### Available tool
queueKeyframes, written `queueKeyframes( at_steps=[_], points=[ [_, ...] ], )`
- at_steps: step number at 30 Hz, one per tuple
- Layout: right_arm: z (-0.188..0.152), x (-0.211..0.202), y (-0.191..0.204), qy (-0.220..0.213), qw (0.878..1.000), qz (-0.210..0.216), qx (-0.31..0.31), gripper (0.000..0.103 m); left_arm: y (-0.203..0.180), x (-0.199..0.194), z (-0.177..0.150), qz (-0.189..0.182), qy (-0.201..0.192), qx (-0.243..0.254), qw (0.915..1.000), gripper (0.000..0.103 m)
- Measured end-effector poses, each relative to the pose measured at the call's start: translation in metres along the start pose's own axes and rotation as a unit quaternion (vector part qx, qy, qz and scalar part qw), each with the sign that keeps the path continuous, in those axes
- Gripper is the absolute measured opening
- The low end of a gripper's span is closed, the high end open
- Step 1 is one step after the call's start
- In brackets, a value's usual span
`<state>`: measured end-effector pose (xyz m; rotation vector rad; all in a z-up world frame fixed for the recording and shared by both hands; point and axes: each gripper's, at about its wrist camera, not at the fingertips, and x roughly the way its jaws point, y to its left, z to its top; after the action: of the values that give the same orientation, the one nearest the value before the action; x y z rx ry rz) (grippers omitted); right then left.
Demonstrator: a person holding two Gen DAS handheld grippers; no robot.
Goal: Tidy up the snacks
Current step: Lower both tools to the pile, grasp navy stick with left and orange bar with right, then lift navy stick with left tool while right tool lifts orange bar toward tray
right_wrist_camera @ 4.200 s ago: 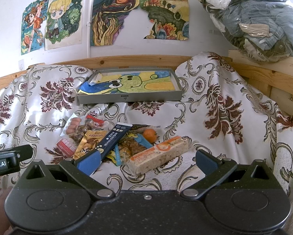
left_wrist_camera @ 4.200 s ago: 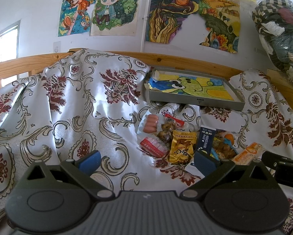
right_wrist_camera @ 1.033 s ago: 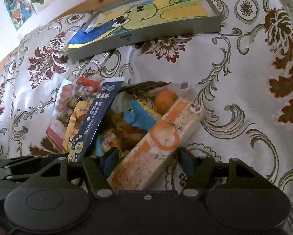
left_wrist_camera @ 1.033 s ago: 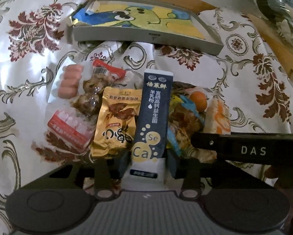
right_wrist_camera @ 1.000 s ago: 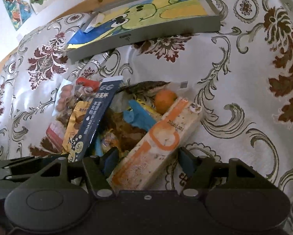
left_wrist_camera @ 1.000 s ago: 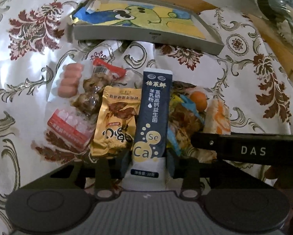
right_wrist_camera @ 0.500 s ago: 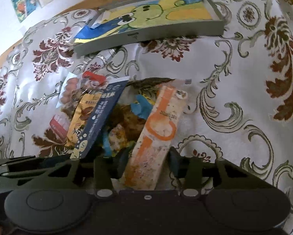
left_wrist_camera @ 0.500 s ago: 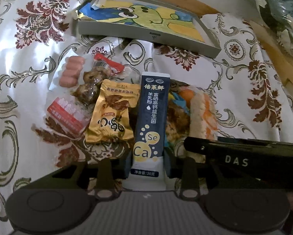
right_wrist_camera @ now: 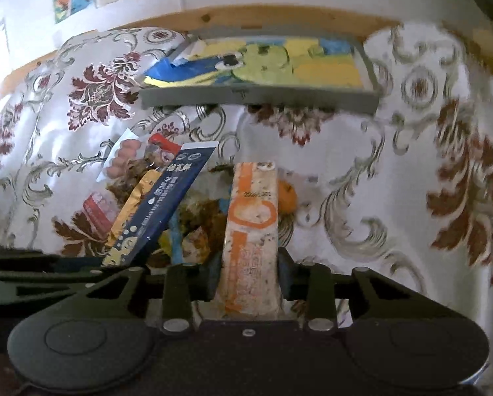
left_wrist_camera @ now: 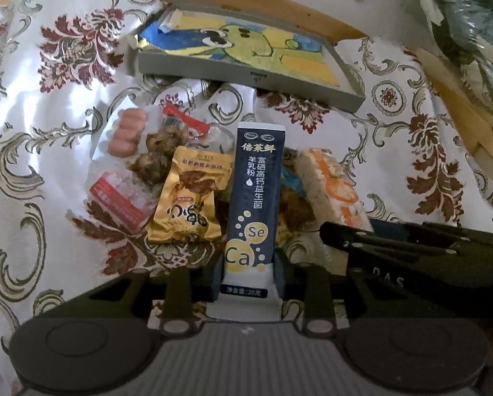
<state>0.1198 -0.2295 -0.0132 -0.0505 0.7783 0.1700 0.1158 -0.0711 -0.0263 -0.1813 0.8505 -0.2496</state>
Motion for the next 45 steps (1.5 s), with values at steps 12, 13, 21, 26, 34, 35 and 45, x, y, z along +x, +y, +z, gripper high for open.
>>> queueKeyframes(
  at_steps=[12, 13, 21, 26, 34, 35, 45],
  points=[
    [-0.004, -0.009, 0.018, -0.048, 0.992, -0.057, -0.104, 0.035, -0.002, -0.010, 0.006, 0.003, -0.025, -0.004, 0.9997, 0.033],
    [-0.004, -0.010, 0.020, -0.055, 0.990, -0.064, -0.115, 0.035, -0.002, -0.011, 0.007, 0.003, -0.027, -0.005, 0.9996, 0.033],
    [0.008, -0.017, 0.015, -0.101, 0.979, -0.093, -0.152, 0.035, 0.001, -0.012, 0.022, 0.006, -0.046, -0.003, 0.9989, 0.033],
    [0.028, -0.013, 0.005, -0.128, 0.971, -0.095, -0.176, 0.035, -0.003, -0.008, 0.047, 0.006, -0.067, -0.005, 0.9977, 0.033],
    [0.083, 0.024, -0.023, -0.195, 0.955, -0.112, -0.192, 0.035, -0.014, 0.015, 0.110, 0.022, -0.121, -0.014, 0.9923, 0.033],
    [0.090, 0.030, -0.028, -0.200, 0.956, -0.110, -0.185, 0.035, -0.015, 0.020, 0.119, 0.025, -0.127, -0.018, 0.9914, 0.033],
    [0.153, 0.093, -0.070, -0.233, 0.966, -0.085, -0.074, 0.035, -0.030, 0.075, 0.202, 0.024, -0.173, -0.055, 0.9830, 0.033]
  ],
)
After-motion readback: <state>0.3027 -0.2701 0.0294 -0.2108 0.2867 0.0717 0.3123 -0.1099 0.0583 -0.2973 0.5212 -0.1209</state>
